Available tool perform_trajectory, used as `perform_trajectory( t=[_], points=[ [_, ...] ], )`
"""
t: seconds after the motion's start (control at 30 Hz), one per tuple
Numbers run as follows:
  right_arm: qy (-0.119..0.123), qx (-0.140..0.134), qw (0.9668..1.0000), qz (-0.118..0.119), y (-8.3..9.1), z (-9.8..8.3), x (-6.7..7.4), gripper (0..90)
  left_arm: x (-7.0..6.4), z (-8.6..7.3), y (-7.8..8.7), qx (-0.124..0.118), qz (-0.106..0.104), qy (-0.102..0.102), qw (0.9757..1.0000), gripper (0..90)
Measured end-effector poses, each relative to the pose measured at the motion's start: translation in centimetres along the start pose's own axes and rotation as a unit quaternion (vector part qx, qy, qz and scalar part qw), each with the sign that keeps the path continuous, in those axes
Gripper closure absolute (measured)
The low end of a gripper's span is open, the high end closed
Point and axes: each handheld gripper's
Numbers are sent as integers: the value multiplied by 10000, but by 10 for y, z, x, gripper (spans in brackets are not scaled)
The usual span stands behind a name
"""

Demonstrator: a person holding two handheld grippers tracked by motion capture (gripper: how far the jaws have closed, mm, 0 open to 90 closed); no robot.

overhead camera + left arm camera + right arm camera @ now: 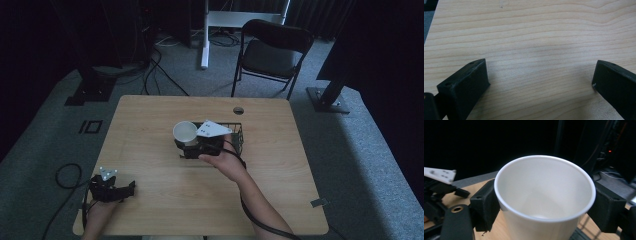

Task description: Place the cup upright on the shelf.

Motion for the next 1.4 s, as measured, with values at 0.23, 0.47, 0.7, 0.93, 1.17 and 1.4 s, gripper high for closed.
perform_trajectory(
  t=[0.23, 0.47, 0.7, 0.93, 1.17, 1.4],
  points=[
    [-23, -3, 9995, -306, 8, 6, -19, 201, 0, 0, 0, 3, -2, -1, 10000, 7],
    [-121, 82, 9971, -751, 16, 1, -43, 201, 0, 0, 0, -3, 3, -3, 10000, 7],
    [-242, 152, 9932, -1132, 21, -9, -62, 201, 0, 0, 0, 5, 0, -5, 10000, 7],
    [-388, 231, 9876, -1505, 25, -20, -80, 202, 0, 0, 0, 5, 0, -5, 10000, 7],
    [-414, 393, 9838, -1700, 28, -34, -91, 202, 0, 0, 0, 4, 1, -1, 10000, 7],
    [-443, 563, 9815, -1777, 32, -48, -97, 202, 0, 0, 0, 7, 0, -4, 10000, 7]
  ],
)
Point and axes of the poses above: each handheld gripper's, and its own axes: y roughly backward along the jaws, z roughly out of its top, x roughly to its left, and after that the axes turned 10 degrees about -x, right-handed
